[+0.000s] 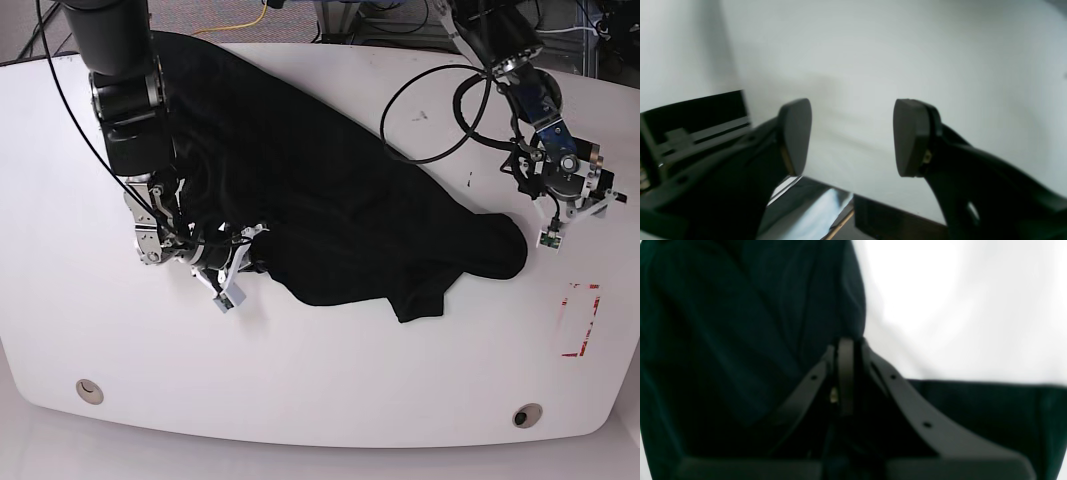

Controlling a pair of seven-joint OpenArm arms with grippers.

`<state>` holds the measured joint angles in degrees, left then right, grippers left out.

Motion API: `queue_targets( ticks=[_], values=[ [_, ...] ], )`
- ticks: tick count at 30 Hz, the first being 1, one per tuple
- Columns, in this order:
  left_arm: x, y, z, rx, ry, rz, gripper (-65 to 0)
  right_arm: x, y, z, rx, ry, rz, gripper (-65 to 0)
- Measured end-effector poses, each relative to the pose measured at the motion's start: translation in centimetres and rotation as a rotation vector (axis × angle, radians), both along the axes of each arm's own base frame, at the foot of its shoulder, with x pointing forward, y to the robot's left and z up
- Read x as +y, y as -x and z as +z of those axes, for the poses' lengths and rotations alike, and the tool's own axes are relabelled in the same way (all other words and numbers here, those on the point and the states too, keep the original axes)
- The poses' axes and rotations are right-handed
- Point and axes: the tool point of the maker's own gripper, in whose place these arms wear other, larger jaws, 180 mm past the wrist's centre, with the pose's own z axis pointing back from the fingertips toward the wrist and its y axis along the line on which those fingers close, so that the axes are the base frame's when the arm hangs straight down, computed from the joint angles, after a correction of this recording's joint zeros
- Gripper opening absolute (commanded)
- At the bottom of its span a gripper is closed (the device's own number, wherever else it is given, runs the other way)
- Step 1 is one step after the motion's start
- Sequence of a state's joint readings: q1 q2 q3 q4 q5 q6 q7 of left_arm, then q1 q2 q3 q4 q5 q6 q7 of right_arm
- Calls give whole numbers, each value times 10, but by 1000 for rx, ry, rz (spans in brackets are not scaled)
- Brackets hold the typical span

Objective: Layout the t-shirt on the table in an organized manner, then fold the t-shirt properly
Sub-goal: 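Move the left gripper over the shirt toward its middle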

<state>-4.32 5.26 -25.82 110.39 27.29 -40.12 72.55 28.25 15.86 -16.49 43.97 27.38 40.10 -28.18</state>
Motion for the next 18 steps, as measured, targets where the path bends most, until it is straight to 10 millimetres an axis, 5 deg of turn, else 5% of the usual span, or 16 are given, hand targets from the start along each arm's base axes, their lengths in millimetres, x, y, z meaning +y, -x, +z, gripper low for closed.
queue_targets(
  ticks=[13, 18],
  values=[
    [-40, -6, -50, 95, 181, -24, -290, 4, 14, 5, -8, 61, 78, -642],
    [-30, -9, -53, 2, 339, 91, -287, 4, 15, 5, -7, 60, 78, -642]
  ],
)
